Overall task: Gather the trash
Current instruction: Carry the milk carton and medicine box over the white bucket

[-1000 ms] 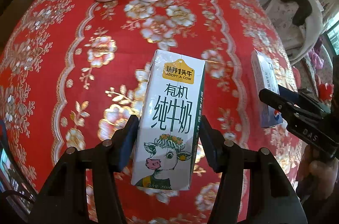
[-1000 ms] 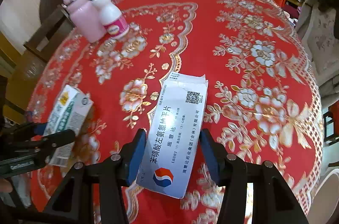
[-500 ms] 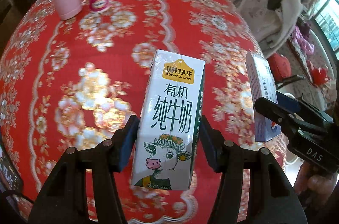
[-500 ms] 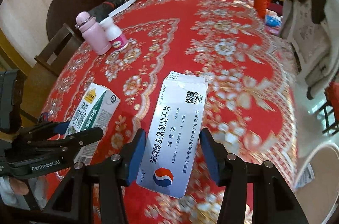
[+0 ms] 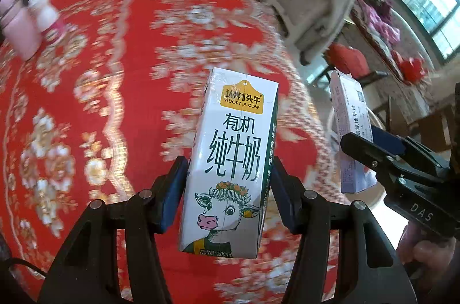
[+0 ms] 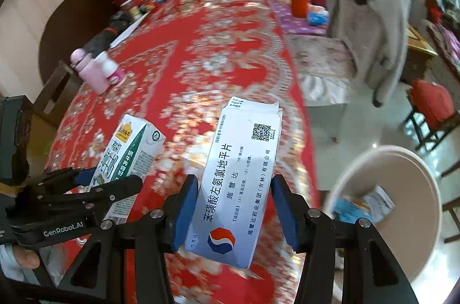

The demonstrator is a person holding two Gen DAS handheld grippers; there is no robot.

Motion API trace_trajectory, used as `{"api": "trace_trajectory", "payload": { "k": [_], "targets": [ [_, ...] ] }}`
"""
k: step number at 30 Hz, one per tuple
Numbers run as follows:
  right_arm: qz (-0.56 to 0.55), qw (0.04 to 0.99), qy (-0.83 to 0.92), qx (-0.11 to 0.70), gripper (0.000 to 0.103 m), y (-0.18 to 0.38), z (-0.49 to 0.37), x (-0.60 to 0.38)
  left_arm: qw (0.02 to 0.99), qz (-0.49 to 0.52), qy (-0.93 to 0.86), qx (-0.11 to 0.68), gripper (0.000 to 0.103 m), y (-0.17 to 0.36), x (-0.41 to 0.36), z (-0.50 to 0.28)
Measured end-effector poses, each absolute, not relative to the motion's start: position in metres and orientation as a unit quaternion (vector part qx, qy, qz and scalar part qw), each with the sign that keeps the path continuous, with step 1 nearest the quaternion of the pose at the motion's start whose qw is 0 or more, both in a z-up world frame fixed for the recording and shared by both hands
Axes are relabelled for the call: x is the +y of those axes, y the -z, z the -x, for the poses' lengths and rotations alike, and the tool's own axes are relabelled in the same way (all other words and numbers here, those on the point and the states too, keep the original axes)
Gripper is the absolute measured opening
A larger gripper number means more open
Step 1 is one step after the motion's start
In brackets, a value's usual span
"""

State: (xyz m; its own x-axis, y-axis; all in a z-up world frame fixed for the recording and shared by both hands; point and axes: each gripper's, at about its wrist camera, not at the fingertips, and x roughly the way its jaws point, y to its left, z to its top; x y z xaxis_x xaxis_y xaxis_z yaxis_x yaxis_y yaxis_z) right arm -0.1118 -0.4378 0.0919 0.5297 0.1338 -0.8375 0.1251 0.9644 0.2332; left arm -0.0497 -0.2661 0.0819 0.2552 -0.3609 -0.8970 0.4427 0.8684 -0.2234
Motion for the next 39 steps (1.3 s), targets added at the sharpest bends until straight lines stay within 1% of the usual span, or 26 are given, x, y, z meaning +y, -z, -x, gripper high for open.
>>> {"api": "trace_trajectory", "payload": {
  "k": [12, 20, 39],
  "targets": [
    [-0.171, 0.854, 0.073, 0.485, 0.051, -0.088, 0.168, -0.526, 0.763, -0.072, 0.318, 0.559, 0.055, -0.078, -0.366, 0.078],
    [-0.187, 0.846, 0.104, 0.489, 0.051, -0.082, 0.193, -0.565, 0.748, -0.089, 0.342, 0.562, 0.055, -0.072, -0.414, 0.096],
    [-0.213, 0.827, 0.128, 0.504, 0.051, -0.058, 0.215, -0.613, 0.735, -0.093, 0.334, 0.582, 0.056, -0.052, -0.457, 0.109]
  ]
}}
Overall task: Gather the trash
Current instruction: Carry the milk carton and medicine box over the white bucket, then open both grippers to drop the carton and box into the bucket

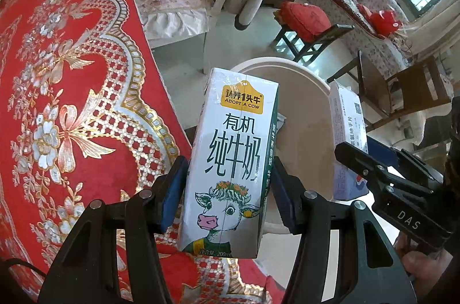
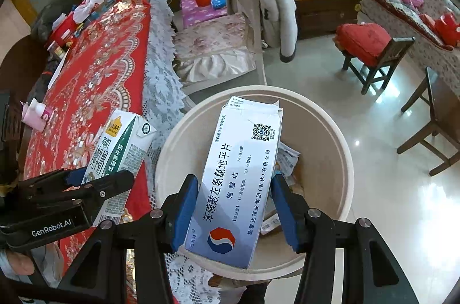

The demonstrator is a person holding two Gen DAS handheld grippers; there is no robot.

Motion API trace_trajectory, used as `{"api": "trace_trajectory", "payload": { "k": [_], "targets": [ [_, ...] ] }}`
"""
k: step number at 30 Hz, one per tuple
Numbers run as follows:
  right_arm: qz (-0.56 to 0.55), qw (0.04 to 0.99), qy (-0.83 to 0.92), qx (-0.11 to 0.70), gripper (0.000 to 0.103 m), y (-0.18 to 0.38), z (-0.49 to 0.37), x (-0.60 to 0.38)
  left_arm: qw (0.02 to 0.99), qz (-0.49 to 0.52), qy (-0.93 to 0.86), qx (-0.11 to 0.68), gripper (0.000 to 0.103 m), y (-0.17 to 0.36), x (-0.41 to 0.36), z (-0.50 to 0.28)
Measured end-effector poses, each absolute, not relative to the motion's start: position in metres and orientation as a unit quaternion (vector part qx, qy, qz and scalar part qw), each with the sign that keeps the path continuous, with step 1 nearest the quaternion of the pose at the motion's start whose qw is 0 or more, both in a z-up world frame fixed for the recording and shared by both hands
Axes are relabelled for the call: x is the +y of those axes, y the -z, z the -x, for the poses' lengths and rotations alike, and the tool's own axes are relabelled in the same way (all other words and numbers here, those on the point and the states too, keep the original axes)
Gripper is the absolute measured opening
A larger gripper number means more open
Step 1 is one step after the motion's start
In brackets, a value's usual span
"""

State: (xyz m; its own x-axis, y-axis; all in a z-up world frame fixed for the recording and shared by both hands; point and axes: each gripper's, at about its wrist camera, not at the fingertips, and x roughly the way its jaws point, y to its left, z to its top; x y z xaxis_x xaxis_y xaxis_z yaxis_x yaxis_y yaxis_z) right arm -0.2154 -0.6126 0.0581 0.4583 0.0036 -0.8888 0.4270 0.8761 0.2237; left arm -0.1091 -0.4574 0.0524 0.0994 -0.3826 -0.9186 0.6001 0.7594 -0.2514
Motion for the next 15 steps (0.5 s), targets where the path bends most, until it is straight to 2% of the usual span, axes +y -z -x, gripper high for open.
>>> {"api": "trace_trajectory", "payload": {
  "k": [15],
  "targets": [
    [-0.225, 0.814, 0.132, 0.519, 0.051, -0.043, 0.218, -0.627, 0.731, -0.096, 0.329, 0.590, 0.056, -0.042, -0.472, 0.112]
  ]
}}
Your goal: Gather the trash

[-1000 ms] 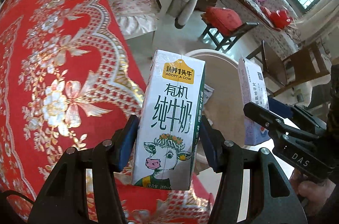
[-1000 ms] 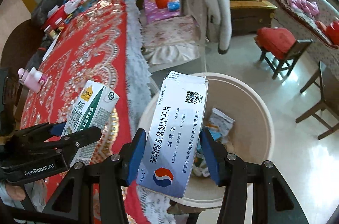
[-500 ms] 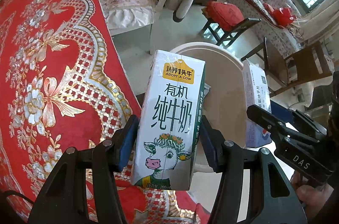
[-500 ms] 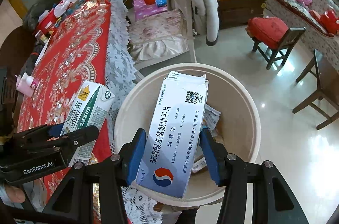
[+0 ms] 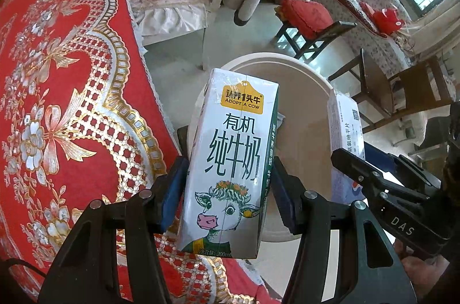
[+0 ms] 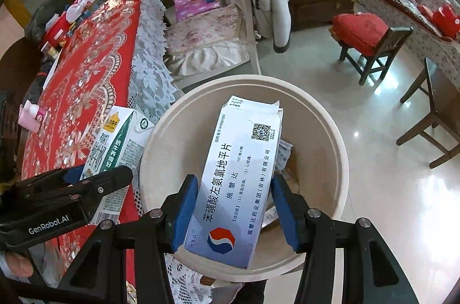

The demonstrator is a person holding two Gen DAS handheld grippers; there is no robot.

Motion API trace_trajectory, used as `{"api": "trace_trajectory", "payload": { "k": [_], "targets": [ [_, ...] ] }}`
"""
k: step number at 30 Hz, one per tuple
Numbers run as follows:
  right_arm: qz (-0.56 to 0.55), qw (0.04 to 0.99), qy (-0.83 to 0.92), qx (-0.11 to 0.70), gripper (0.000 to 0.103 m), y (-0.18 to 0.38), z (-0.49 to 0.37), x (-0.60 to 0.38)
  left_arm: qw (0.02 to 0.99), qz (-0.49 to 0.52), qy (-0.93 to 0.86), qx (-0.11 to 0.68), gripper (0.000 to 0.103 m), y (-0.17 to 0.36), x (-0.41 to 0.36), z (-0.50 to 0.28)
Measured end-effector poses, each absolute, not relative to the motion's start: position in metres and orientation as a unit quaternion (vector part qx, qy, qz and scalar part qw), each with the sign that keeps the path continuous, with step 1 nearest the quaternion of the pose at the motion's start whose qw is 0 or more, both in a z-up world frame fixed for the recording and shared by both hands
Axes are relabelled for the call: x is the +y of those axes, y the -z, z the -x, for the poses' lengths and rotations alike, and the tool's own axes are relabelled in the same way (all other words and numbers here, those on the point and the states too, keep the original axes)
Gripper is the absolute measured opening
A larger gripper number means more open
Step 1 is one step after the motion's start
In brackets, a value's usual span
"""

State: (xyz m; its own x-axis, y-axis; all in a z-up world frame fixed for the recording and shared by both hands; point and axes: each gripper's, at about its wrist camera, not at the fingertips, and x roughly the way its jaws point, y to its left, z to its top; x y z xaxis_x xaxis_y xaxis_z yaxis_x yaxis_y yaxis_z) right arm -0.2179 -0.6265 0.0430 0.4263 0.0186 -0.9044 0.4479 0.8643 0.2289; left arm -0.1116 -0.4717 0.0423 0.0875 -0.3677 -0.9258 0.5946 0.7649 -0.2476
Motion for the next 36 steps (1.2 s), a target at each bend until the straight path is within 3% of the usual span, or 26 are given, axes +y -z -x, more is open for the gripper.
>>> {"api": "trace_trajectory", "payload": {
  "k": [27, 36],
  "targets": [
    [-0.245, 0.799, 0.139, 0.532, 0.052, -0.028, 0.220, -0.635, 0.726, -0.084, 0.335, 0.594, 0.056, -0.037, -0.478, 0.111],
    [-0.257, 0.799, 0.138, 0.526, 0.056, -0.031, 0.221, -0.630, 0.765, -0.076, 0.332, 0.547, 0.056, -0.057, -0.460, 0.113]
  ]
}}
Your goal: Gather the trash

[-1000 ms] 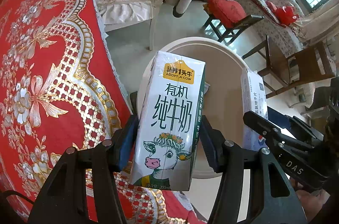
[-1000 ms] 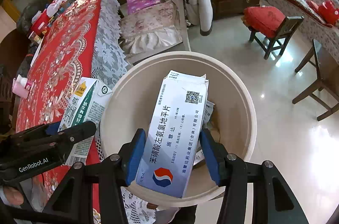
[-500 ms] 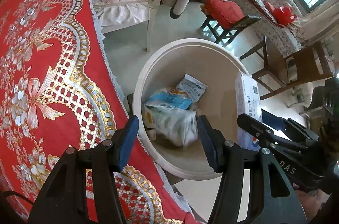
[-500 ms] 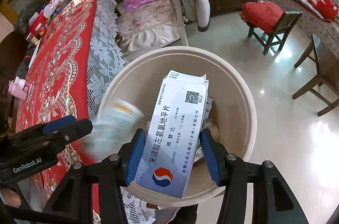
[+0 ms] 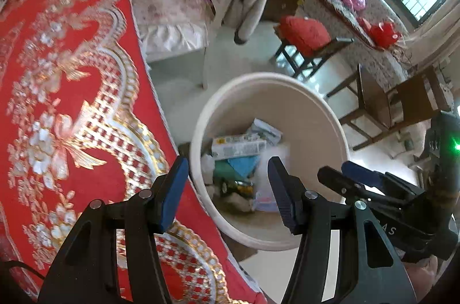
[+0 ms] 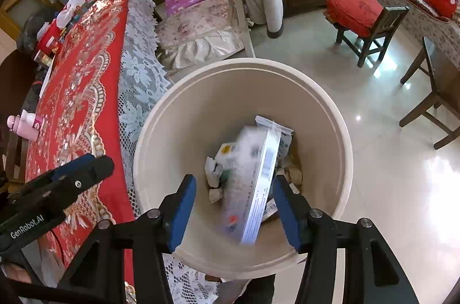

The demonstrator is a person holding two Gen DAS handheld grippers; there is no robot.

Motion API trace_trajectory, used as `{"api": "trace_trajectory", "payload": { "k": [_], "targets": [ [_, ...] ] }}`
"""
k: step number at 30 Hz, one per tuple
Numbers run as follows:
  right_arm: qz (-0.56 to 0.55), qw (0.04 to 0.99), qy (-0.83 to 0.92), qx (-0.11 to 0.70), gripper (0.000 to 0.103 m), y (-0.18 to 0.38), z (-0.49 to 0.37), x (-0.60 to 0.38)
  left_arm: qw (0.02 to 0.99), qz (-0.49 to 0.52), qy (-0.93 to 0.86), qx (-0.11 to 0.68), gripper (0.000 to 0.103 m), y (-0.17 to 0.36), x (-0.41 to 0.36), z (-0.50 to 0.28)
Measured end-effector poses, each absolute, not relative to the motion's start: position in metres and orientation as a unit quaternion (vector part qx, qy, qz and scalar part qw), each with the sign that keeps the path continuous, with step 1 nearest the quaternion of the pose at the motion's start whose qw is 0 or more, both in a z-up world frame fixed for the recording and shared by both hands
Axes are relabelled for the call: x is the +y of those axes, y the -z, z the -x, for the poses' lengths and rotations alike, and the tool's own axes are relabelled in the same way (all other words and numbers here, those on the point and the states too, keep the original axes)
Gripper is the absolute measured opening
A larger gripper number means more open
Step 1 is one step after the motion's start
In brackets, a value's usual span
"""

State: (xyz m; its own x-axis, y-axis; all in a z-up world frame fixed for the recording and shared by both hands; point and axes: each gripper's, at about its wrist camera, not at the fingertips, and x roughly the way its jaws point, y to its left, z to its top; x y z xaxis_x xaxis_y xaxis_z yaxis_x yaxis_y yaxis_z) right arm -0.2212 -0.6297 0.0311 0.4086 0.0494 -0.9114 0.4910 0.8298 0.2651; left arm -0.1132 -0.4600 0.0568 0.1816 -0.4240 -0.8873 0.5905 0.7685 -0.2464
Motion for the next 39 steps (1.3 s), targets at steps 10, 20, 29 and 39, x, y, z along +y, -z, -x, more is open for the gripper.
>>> {"api": "trace_trajectory", "payload": {
  "k": [10, 20, 29, 39],
  "targets": [
    [-0.232, 0.824, 0.152, 0.495, 0.057, -0.055, 0.229, -0.609, 0.803, -0.086, 0.310, 0.502, 0.056, -0.085, -0.435, 0.120],
    [-0.186, 0.863, 0.180, 0.435, 0.057, -0.107, 0.240, -0.579, 0.839, -0.094, 0.317, 0.432, 0.056, -0.131, -0.407, 0.137],
    [-0.157, 0.890, 0.213, 0.370, 0.058, -0.154, 0.261, -0.554, 0.856, -0.090, 0.338, 0.381, 0.056, -0.167, -0.388, 0.159],
    [-0.132, 0.904, 0.247, 0.322, 0.072, -0.183, 0.277, -0.535, 0.862, -0.080, 0.363, 0.346, 0.056, -0.182, -0.373, 0.172]
  ]
}}
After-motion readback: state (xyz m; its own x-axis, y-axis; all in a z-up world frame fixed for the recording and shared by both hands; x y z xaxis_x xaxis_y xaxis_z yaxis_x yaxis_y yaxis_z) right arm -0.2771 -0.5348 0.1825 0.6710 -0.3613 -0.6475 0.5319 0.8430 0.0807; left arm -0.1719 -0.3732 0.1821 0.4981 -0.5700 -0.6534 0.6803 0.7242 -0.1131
